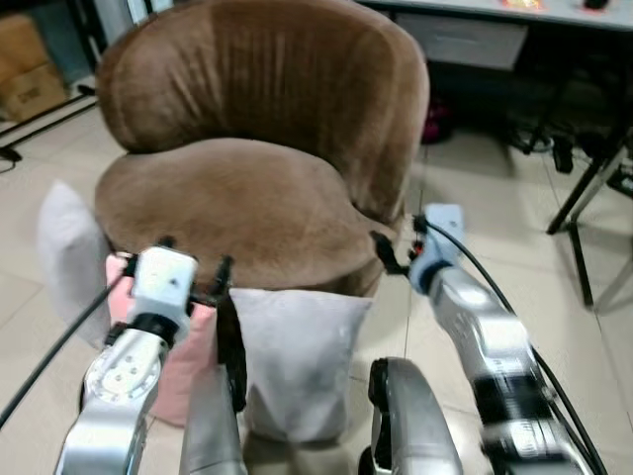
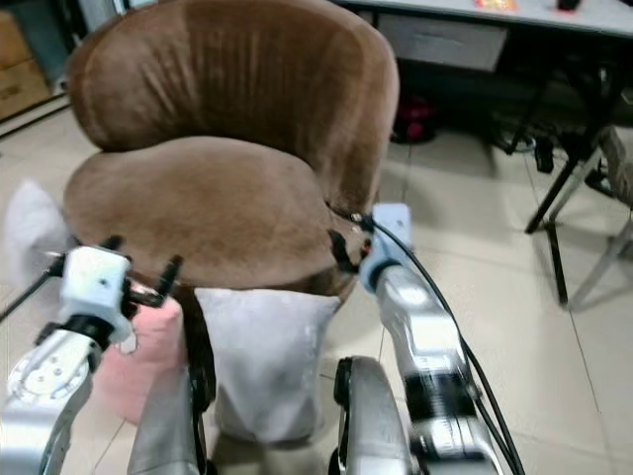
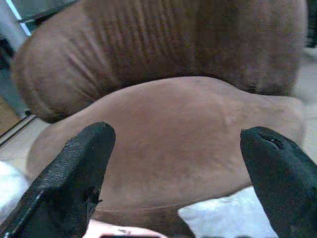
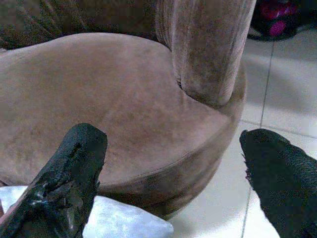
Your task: Move the pillow to the sofa from floor
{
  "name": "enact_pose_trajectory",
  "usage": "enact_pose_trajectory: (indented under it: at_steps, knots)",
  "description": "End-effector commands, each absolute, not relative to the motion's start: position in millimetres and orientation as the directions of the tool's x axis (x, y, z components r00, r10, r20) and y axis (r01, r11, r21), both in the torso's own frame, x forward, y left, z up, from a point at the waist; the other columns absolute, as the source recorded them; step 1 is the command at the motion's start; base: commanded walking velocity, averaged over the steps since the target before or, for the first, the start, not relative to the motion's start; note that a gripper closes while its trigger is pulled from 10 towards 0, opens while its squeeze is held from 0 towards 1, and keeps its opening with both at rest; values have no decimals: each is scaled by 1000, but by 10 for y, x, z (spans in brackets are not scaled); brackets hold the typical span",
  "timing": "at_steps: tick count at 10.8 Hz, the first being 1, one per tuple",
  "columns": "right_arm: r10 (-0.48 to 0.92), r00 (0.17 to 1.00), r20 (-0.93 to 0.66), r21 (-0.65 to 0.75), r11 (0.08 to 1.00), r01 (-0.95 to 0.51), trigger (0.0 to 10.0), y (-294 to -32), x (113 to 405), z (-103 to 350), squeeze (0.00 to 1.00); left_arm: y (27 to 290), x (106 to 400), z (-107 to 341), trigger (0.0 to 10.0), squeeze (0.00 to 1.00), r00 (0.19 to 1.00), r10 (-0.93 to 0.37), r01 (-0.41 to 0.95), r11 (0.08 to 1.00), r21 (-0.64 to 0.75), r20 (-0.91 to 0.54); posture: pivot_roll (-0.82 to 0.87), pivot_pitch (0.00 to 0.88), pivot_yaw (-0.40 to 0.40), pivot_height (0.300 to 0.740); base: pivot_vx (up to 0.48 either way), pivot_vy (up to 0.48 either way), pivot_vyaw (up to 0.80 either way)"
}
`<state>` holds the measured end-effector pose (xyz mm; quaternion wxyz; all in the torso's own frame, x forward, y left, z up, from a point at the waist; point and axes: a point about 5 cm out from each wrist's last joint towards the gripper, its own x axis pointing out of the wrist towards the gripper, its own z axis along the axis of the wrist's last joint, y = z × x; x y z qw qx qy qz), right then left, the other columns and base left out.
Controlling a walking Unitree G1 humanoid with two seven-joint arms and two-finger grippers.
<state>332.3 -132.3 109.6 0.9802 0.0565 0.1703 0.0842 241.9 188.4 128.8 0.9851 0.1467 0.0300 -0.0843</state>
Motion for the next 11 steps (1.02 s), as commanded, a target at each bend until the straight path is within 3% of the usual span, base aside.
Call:
enact_pose_trajectory:
  at_steps: [1, 4, 8, 10, 11]
  knots:
    - [157, 926, -344, 148, 983, -112, 10000, -1347, 3370, 1110, 1000, 1891, 2411, 1279, 10000, 0, 978, -184, 206, 936, 286, -101, -159, 0, 34, 496, 0, 0, 0]
    - [141, 949, -284, 143, 984, -103, 10000, -1520, 3601, 1373, 1000, 1844, 2381, 1343, 10000, 0, 965, -242, 262, 924, 280, -105, -140, 0, 21, 496, 0, 0, 0]
    - [113, 909, -401, 105, 991, -77, 10000, -1704, 3560, 835, 1000, 1741, 2226, 1436, 10000, 0, 924, -365, 382, 896, 227, -116, -53, 13, -18, 496, 0, 0, 0]
    - [118, 854, -507, 143, 988, -51, 10000, -1686, 3372, 426, 1000, 1787, 2112, 1444, 10000, 0, 902, -398, 429, 872, 236, -169, -31, 49, -2, 496, 0, 0, 0]
    - [78, 829, -554, 57, 997, -55, 10000, -1701, 3285, 284, 1000, 1804, 2064, 1453, 10000, 0, 893, -409, 445, 864, 236, -187, -19, 67, 9, 496, 0, 0, 0]
